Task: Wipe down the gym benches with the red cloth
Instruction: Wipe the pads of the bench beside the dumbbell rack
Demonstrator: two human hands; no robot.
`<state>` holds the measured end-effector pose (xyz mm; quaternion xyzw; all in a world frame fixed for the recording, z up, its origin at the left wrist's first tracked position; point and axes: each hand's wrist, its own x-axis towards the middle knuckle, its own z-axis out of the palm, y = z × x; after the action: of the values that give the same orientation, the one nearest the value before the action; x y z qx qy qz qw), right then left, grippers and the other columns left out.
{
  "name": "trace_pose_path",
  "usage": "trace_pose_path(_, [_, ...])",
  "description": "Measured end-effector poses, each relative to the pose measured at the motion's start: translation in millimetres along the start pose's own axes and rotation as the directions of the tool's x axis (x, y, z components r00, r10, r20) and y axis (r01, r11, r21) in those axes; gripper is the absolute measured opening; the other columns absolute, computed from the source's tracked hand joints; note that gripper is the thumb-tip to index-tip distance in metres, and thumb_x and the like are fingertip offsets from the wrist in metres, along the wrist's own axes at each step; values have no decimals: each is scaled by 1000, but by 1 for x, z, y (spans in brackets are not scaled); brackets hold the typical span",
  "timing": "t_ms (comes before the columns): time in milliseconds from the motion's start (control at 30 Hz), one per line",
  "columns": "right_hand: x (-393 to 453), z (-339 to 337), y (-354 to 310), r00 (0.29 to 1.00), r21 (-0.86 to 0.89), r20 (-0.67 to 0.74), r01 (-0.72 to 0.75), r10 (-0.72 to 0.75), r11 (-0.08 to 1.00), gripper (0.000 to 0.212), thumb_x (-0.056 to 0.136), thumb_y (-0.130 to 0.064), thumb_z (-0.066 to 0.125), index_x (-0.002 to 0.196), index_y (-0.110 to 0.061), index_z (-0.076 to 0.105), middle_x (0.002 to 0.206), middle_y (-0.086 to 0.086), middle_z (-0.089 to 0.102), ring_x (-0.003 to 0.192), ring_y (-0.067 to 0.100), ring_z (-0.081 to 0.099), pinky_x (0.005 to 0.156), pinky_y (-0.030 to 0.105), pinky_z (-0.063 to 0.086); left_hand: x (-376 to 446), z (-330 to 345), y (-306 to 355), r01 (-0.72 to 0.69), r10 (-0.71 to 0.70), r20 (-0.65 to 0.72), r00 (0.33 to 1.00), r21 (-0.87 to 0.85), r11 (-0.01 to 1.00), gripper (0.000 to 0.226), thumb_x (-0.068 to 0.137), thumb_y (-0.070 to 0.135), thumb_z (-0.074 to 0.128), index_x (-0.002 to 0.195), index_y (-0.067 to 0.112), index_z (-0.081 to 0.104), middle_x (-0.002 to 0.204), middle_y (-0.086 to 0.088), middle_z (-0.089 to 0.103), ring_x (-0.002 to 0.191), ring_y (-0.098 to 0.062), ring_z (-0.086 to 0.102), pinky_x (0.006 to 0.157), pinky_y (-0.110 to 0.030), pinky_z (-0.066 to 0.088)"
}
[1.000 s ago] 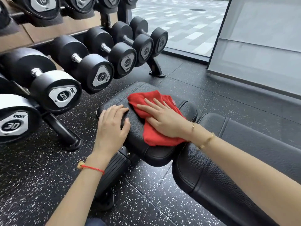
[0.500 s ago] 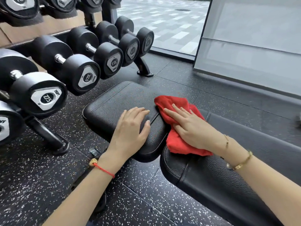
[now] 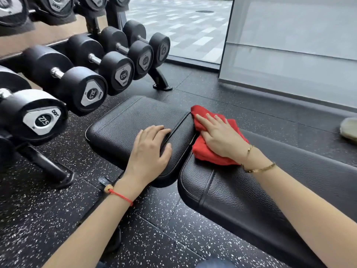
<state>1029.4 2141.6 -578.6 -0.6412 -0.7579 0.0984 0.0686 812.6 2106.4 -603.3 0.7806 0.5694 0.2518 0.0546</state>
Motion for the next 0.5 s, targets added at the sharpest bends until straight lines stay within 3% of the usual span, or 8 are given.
trace_pose_path(200, [-61,8,3,977,34,-19,215,-215,976,55,101,-32,33,151,-40,13,162,-4,7,150,20,3,122,42,3,-1,3,0,9,-9,-6,1000,11,1000,43,95,29,53,137,18,54,145,0,49,141,-21,37,121,-44,20])
trace_pose_path(367, [-23,6,5,995,78,-56,82,-78,994,54,101,-29,33,152,-32,17,162,1,12,150,22,7,122,39,1,-2,5,3,23,-22,-16,1000,27,999,50,91,36,42,136,18,54,145,0,49,141,-21,38,122,-43,19])
trace_pose_path(500, [22,6,-12,998,114,-47,40,-35,993,54,101,-26,31,153,-26,15,162,8,11,150,23,9,122,42,0,-2,6,3,24,-23,-15,1000,32,999,43,95,28,53,137,19,53,146,0,49,141,-20,37,122,-43,18])
